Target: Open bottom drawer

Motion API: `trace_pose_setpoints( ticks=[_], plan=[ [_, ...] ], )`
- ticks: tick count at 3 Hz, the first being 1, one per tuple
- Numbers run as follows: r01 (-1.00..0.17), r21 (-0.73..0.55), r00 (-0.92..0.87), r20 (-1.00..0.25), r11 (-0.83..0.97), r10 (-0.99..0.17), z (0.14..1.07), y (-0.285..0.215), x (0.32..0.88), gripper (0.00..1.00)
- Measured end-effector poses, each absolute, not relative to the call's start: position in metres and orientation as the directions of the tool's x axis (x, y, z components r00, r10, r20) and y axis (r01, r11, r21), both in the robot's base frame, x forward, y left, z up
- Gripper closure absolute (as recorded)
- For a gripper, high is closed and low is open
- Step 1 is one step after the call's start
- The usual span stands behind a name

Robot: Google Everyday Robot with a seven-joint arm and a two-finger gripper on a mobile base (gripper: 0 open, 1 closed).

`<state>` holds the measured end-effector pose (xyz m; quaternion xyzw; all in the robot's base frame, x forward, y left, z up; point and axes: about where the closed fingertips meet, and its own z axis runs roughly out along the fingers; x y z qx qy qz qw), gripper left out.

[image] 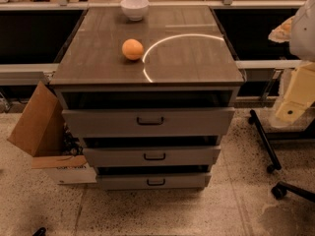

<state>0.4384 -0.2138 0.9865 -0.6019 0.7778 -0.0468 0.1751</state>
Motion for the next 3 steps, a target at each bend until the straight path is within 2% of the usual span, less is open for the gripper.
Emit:
trace_pose_setpoints(
  ticks=[1,3],
  plan=[
    [-0.920,-0.284,-0.214,-0.216,0.271,-0.953,0.987,-0.214,0.438,0.00],
    [-0.964,-0.190,-0.112,-0.351,0.187,-0.930,0.916,-0.183,0.426,0.00]
  ],
)
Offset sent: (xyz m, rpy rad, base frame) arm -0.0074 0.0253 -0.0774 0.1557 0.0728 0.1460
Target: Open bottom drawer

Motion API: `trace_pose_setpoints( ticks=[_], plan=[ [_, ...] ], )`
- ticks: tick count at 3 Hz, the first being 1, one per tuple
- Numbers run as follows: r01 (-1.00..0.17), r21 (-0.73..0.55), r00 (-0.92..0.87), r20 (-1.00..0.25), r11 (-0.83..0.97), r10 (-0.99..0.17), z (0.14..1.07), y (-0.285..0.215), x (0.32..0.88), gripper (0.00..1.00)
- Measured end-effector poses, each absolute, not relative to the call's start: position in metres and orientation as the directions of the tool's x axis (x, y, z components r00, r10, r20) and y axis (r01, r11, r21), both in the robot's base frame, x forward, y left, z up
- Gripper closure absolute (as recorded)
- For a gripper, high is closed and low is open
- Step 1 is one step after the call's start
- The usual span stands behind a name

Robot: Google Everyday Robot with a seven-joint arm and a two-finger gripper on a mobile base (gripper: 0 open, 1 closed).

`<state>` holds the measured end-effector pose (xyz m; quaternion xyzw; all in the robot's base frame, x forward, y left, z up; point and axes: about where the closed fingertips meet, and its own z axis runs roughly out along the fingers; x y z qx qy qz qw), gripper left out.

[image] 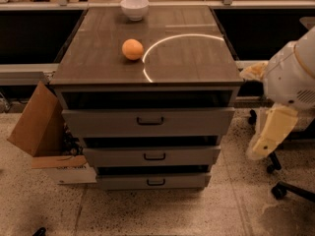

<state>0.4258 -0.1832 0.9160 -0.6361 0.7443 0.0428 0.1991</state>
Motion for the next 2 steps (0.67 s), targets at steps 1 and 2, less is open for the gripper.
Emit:
trace_pose_setpoints(
  ticks=[1,2],
  plan=[
    [-0.983,-0.093,-0.098,-0.454,0.157,-0.886,0.8651,-0.1540,0.4042,0.00],
    [-0.984,-0.097,-0.091,-0.447,0.149,-0.890,0.8613,-0.1532,0.4031,0.00]
  ],
)
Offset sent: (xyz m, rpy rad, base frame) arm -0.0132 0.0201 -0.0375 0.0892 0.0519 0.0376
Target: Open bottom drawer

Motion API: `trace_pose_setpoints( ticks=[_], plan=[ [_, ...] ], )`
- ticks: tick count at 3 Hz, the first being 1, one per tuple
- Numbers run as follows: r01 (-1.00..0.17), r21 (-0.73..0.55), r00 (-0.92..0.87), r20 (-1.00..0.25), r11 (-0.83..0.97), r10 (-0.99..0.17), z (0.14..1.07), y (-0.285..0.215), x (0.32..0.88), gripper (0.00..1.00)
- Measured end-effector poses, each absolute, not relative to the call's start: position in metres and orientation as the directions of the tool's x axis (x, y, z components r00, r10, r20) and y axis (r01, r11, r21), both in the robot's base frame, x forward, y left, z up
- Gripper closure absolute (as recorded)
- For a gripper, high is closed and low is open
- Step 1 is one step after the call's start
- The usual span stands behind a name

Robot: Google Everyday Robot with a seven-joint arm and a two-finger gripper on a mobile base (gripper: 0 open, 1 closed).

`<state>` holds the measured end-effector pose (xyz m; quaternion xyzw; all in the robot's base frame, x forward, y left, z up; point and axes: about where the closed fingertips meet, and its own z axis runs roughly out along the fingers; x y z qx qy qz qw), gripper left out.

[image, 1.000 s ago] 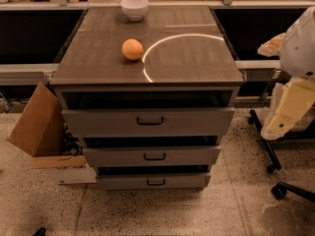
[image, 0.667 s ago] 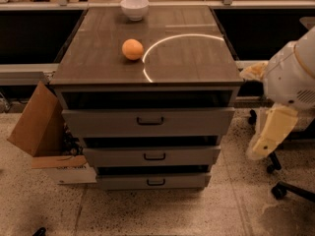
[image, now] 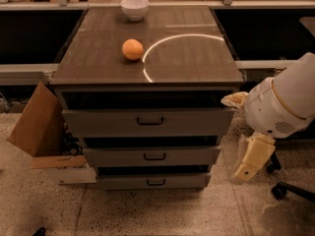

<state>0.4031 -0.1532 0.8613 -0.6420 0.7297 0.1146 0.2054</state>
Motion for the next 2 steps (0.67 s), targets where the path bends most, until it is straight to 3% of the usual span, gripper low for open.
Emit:
trace_pose_setpoints(
  ticks=[2],
  plan=[
    [-0.998,-0.043,-0.013,-0.467,0.037,-0.884,0.740,-0.134,0.405,0.00]
  ],
)
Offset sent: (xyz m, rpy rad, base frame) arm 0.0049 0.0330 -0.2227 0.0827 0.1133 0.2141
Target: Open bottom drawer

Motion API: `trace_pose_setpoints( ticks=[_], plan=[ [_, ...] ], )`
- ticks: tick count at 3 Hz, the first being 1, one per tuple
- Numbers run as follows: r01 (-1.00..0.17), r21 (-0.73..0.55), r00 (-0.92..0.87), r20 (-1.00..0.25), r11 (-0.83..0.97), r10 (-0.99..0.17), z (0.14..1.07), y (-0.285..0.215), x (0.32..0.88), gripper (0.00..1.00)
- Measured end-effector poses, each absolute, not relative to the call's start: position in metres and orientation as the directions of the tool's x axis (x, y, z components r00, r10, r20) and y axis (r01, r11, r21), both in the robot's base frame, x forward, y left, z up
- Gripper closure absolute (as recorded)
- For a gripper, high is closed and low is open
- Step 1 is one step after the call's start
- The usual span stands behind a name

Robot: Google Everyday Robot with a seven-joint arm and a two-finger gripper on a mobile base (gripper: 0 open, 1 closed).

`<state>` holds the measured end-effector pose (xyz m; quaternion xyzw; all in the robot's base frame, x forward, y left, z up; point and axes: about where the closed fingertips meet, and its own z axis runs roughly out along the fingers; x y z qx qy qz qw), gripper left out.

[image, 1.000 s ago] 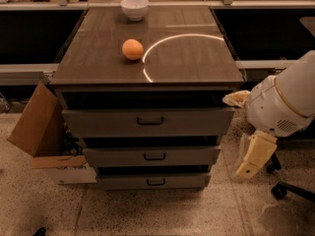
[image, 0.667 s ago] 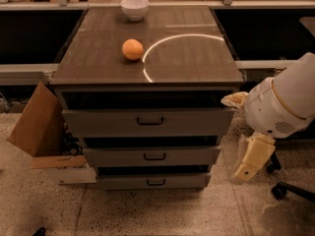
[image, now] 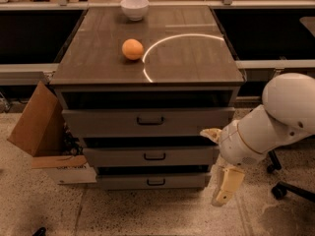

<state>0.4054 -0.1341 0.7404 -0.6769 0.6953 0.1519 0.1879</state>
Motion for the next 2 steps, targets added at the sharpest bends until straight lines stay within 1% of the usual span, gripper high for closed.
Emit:
trace_pose_setpoints(
  ticks=[1,2],
  plan=[
    [-0.998,-0.043,-0.013,-0.467,0.037,-0.884,0.740,-0.134,0.405,0.00],
    [-0.998,-0.055,0.029,-0.440,-0.006,-0.897,0.713,-0.130,0.407,0.00]
  ],
)
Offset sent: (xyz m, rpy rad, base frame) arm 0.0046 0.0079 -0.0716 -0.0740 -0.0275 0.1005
